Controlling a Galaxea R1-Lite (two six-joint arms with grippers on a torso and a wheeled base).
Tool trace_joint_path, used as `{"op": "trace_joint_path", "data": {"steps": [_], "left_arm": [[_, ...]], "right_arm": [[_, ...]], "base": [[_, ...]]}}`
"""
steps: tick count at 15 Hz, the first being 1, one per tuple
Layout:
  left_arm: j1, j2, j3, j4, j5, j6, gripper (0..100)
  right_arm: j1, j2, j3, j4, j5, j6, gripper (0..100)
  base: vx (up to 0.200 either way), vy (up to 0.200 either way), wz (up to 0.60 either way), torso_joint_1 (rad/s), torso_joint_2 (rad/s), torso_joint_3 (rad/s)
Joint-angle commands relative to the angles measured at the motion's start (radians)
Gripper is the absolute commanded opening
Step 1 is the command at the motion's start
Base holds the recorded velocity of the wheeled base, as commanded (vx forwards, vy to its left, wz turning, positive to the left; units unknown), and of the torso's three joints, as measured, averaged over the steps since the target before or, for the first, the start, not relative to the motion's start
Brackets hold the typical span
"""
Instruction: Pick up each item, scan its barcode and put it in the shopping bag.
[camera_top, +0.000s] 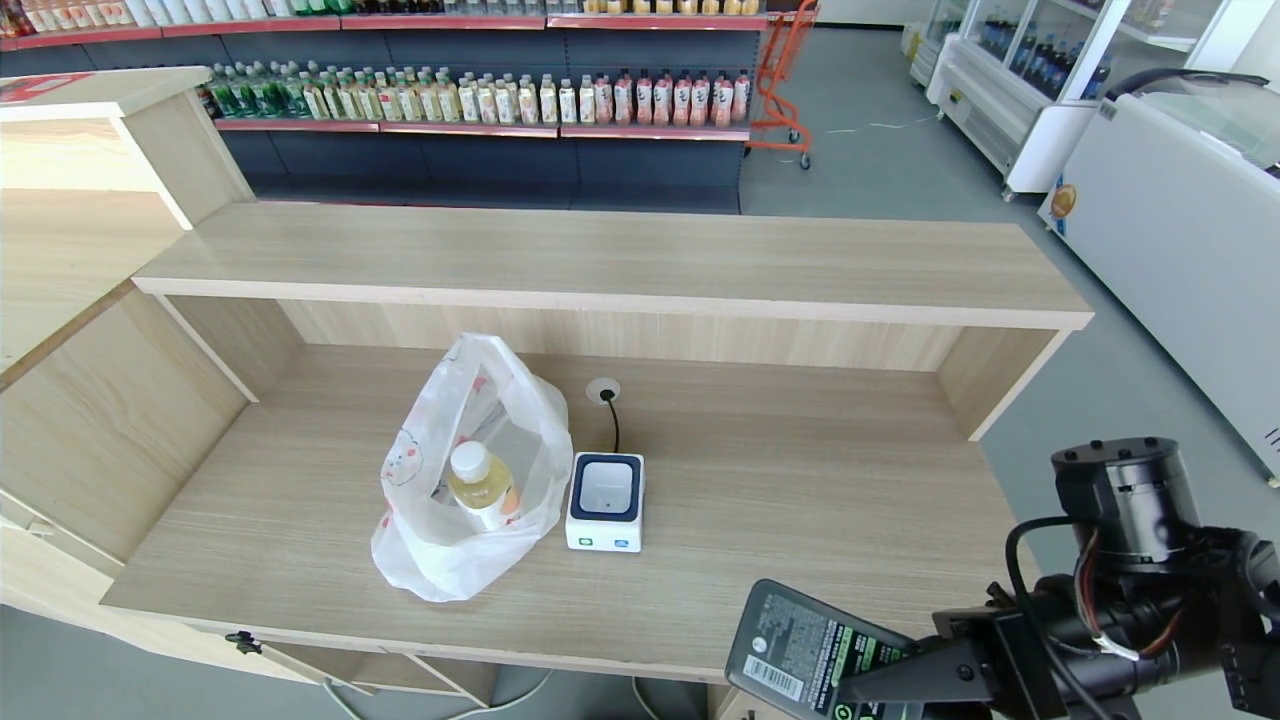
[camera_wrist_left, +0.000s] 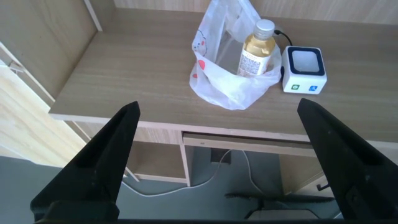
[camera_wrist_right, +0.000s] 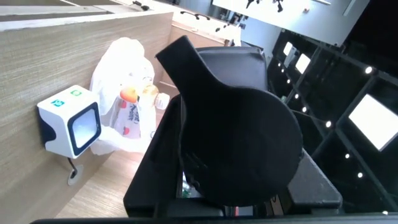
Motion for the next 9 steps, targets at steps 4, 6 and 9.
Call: {"op": "trace_joint_path", "data": {"steps": [4, 6, 9], "left_arm": [[0.0, 0.0, 0.0, 0.0, 0.0, 0.0, 100], [0.0, 0.0, 0.0, 0.0, 0.0, 0.0, 100], [0.0, 0.0, 0.0, 0.0, 0.0, 0.0, 100]], "right_arm": [[-0.176, -0.147, 0.043, 0.083, -0.047, 0.03, 0], [-0.211, -0.184, 0.038, 0.156, -0.047, 0.305, 0], [-0.428, -0.314, 0.0, 0.096, -0.145, 0.785, 0]], "base": [[0.0, 0.0, 0.0, 0.0, 0.0, 0.0], [0.0, 0.0, 0.0, 0.0, 0.0, 0.0], [0.0, 0.0, 0.0, 0.0, 0.0, 0.0]]}}
